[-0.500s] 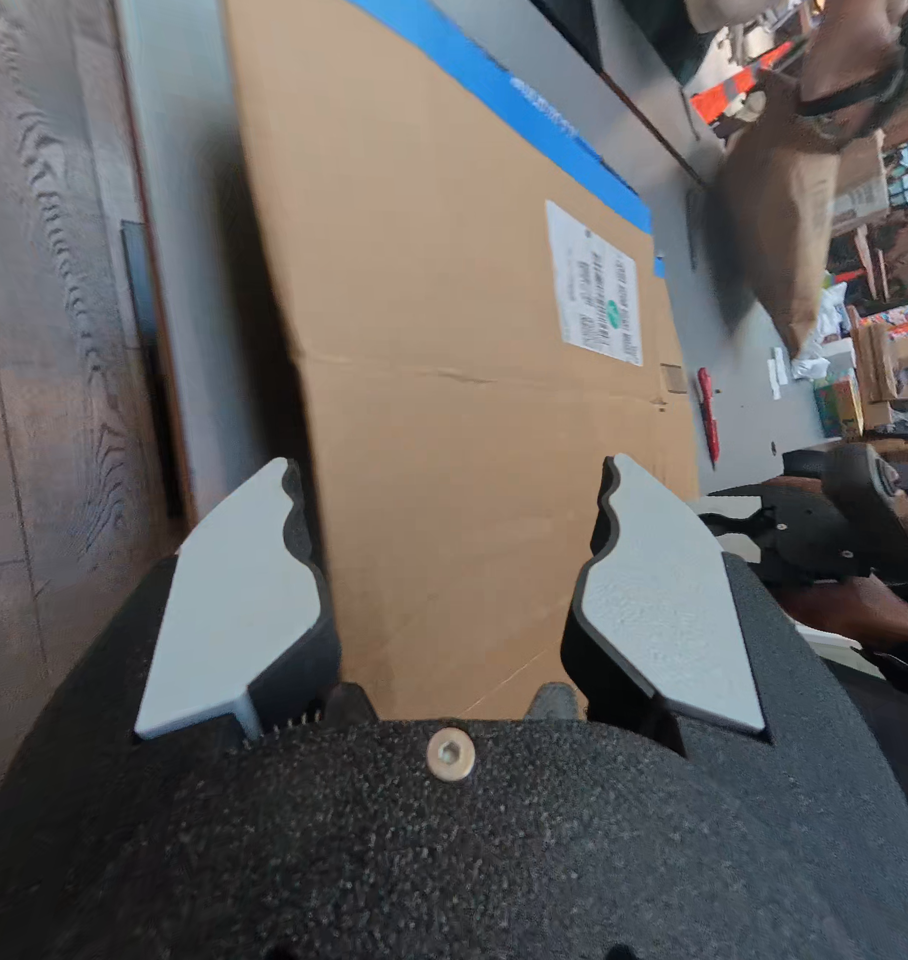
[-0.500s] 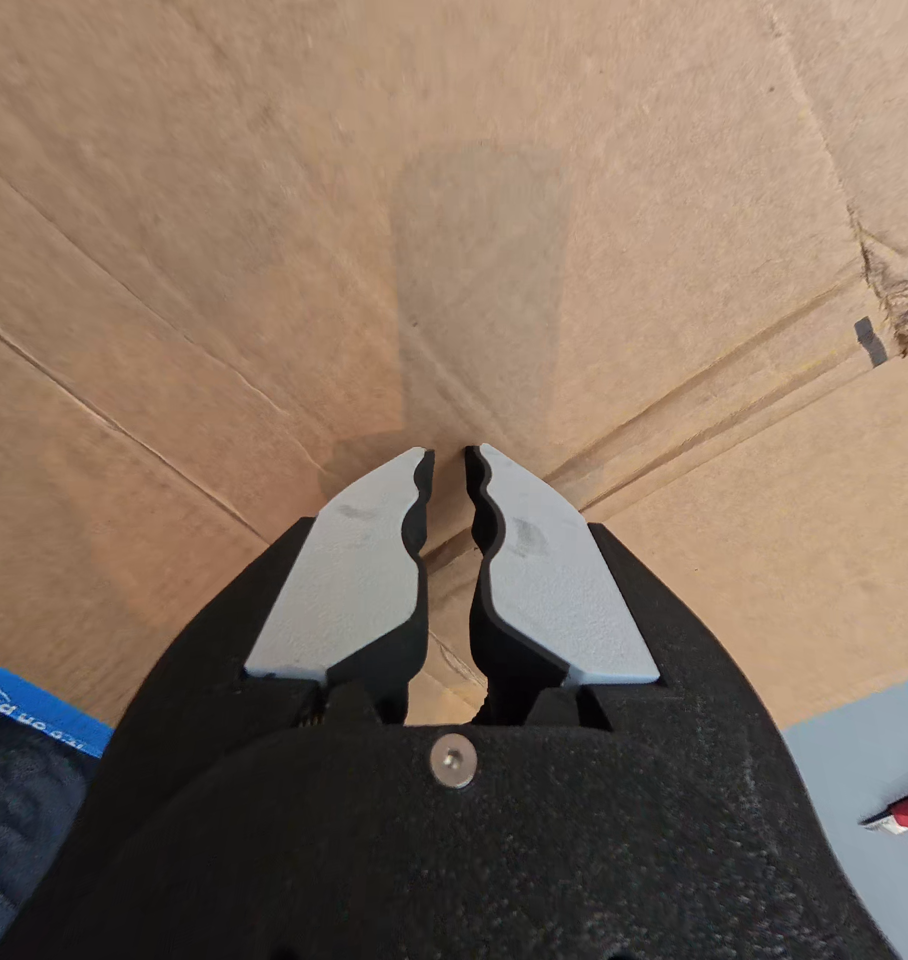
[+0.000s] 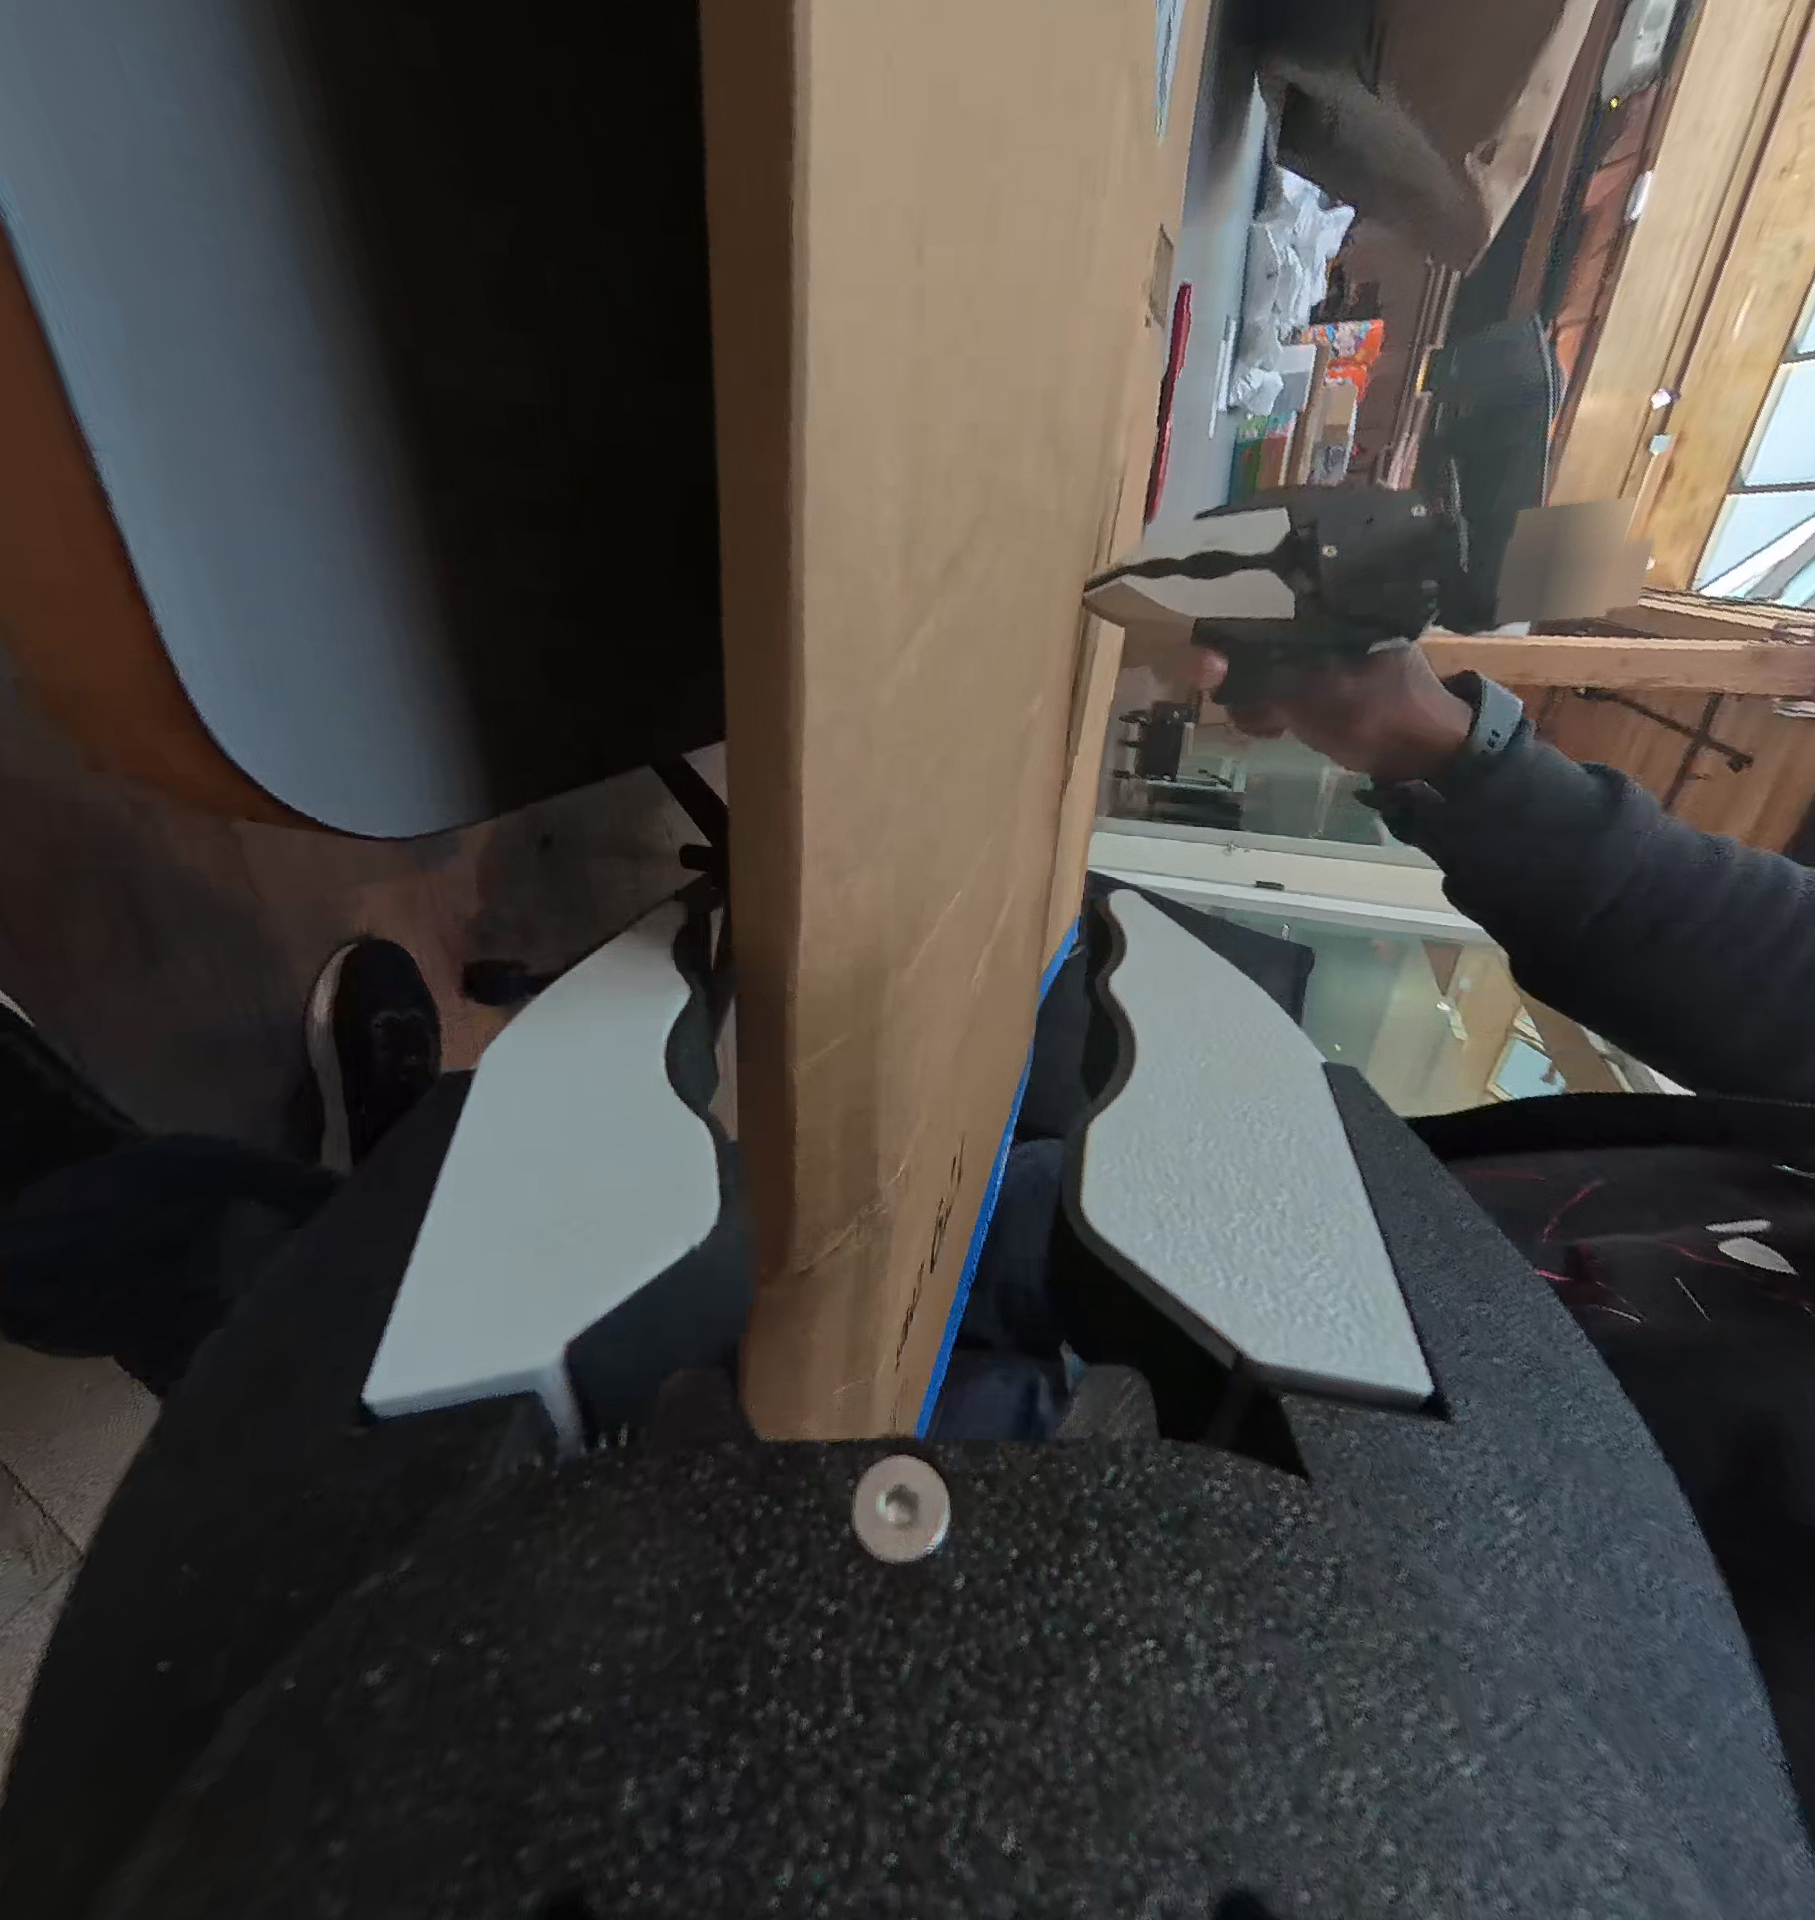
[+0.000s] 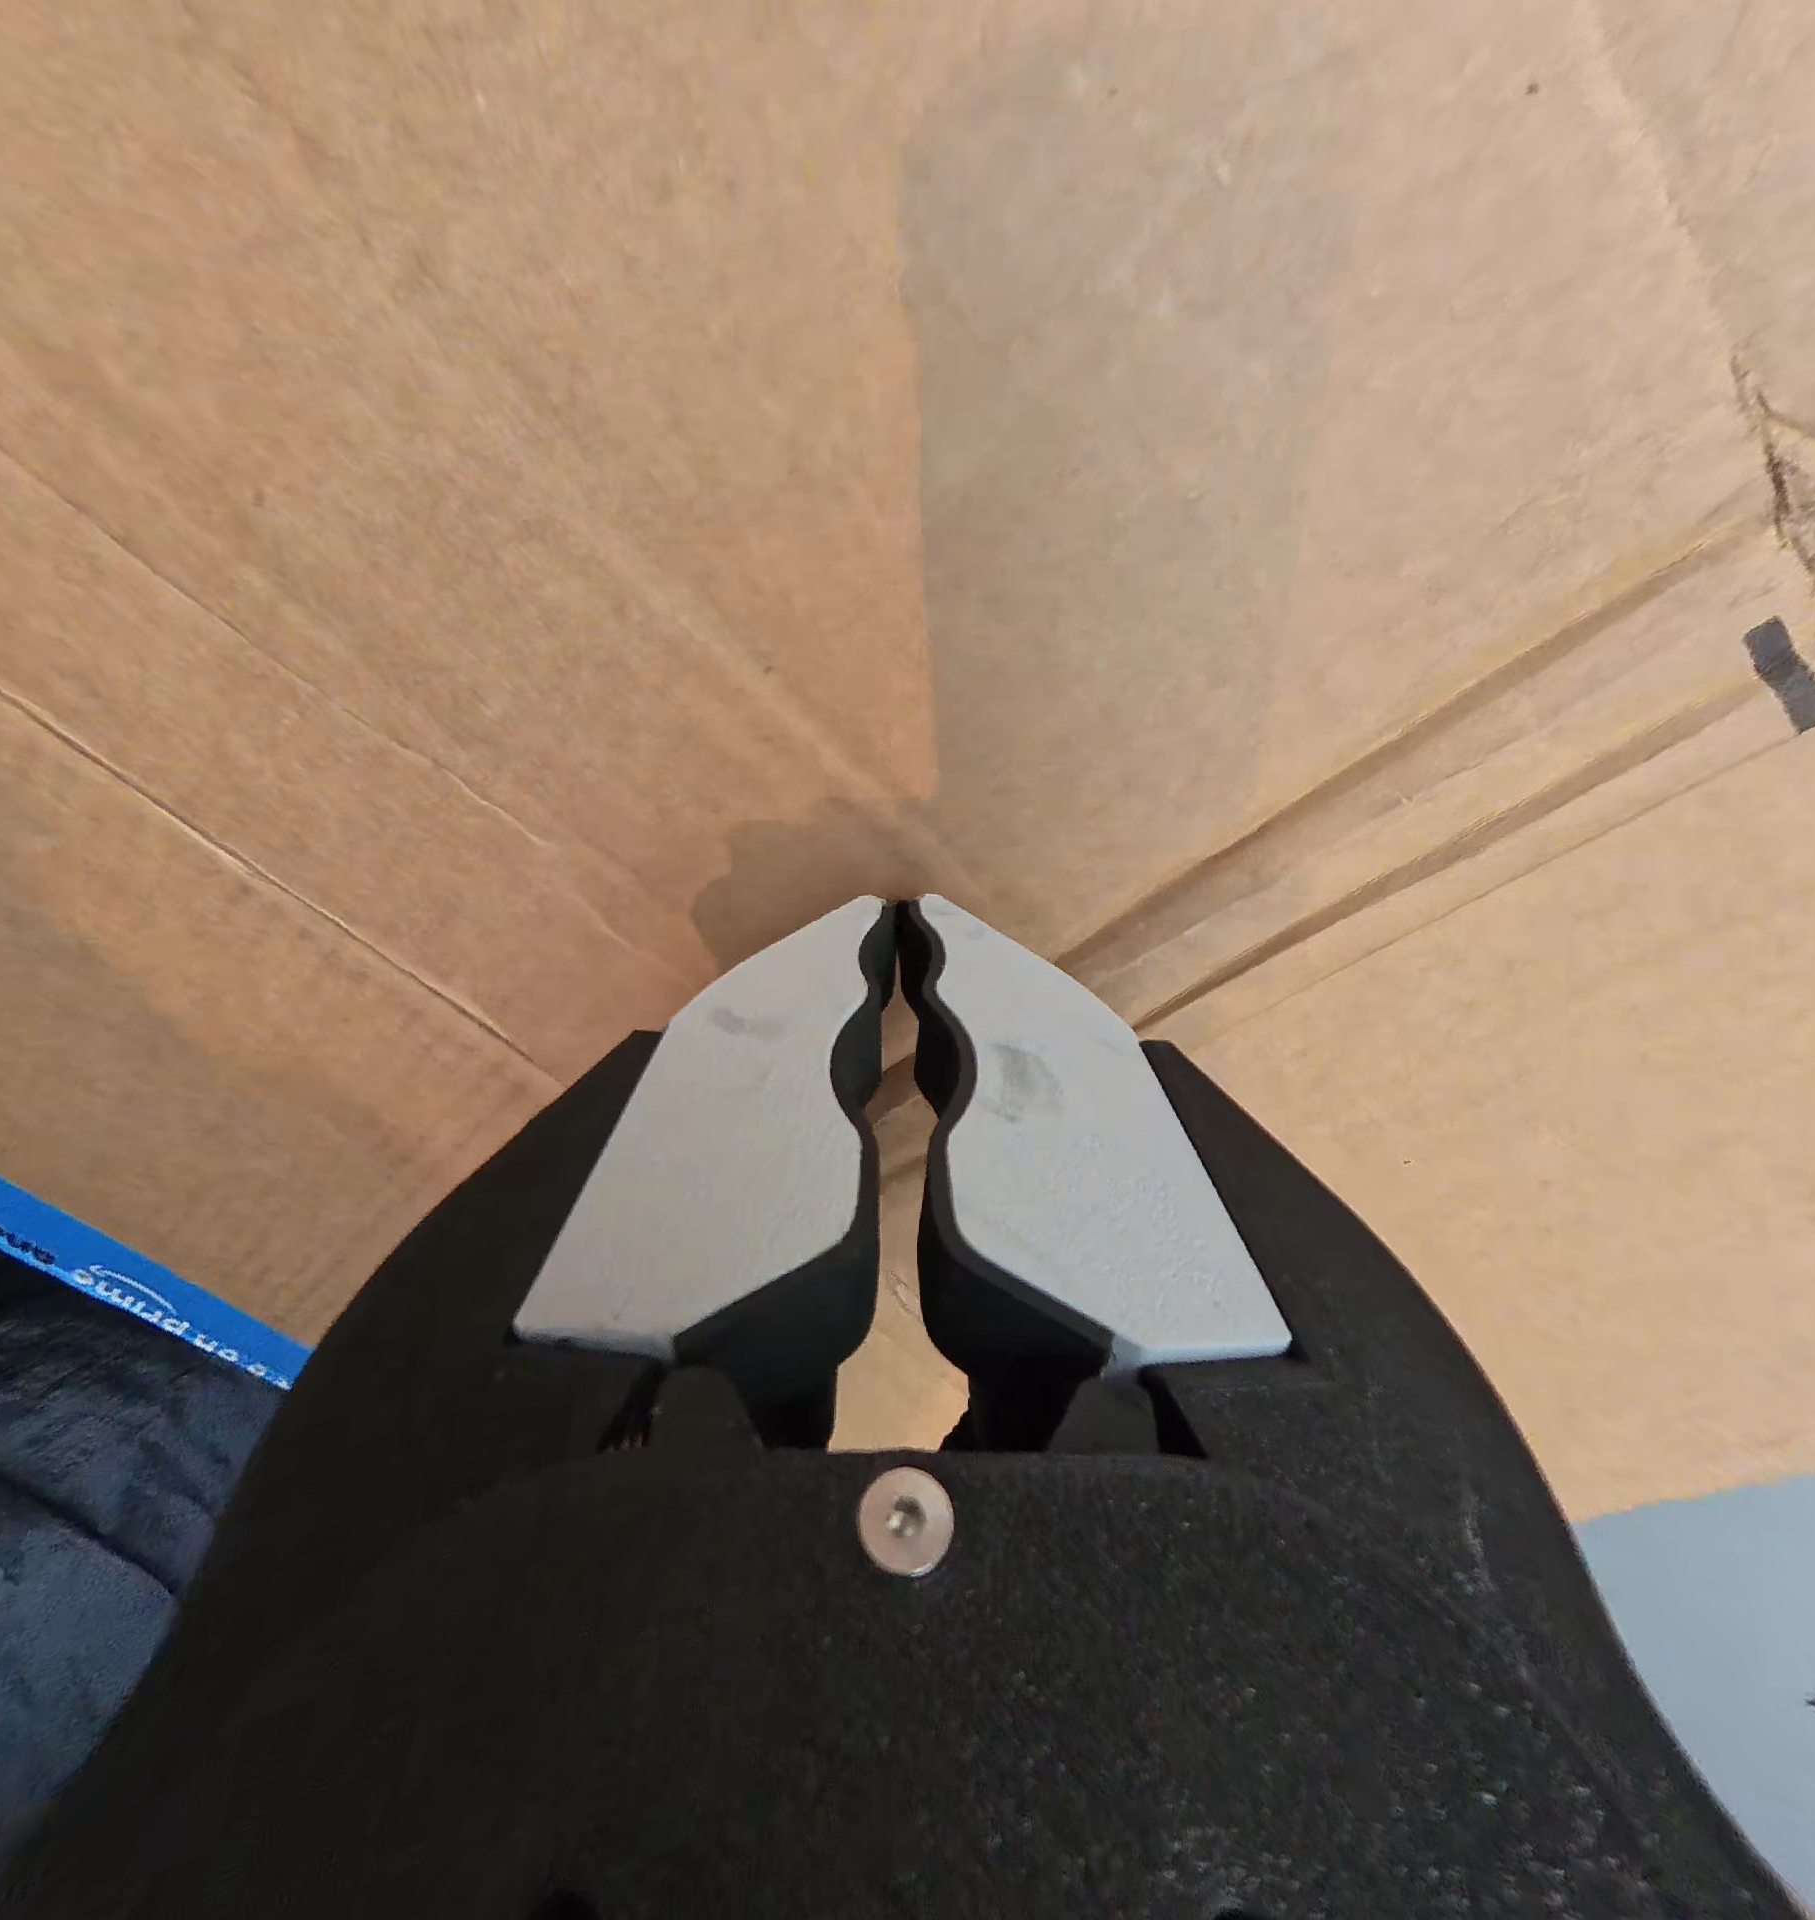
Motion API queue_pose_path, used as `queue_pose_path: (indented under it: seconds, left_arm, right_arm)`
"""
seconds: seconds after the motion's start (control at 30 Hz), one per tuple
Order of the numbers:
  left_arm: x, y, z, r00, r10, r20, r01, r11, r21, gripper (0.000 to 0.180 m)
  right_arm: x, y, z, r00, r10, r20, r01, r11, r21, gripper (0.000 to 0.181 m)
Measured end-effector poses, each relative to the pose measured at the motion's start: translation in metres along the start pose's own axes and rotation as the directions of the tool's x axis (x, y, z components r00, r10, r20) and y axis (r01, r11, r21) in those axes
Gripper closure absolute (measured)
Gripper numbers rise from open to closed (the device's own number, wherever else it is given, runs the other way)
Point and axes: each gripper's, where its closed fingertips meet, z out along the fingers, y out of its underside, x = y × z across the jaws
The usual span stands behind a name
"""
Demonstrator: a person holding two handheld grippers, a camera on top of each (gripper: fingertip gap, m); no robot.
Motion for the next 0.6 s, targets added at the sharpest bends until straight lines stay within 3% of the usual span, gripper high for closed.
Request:
queue_pose_path:
  seconds: [0.17,0.37,0.47,0.6]
  left_arm:
    - [0.001,0.013,0.020,0.998,-0.001,-0.070,-0.009,0.990,-0.139,0.110]
    - [0.005,0.003,0.037,0.988,0.016,-0.151,-0.045,0.980,-0.195,0.116]
    - [-0.002,0.019,0.042,0.992,0.021,-0.126,-0.062,0.943,-0.327,0.120]
    - [-0.004,0.026,0.042,0.988,0.047,-0.147,-0.099,0.923,-0.371,0.135]
  right_arm:
    - [-0.004,0.000,-0.011,1.000,0.003,0.024,-0.002,0.999,-0.033,0.178]
    - [-0.007,0.003,-0.011,1.000,-0.010,0.023,0.011,0.999,-0.047,0.179]
    - [-0.005,0.004,-0.008,0.999,0.008,0.044,-0.005,0.998,-0.063,0.181]
    - [-0.005,0.005,-0.007,0.998,0.012,0.067,-0.007,0.997,-0.078,0.181]
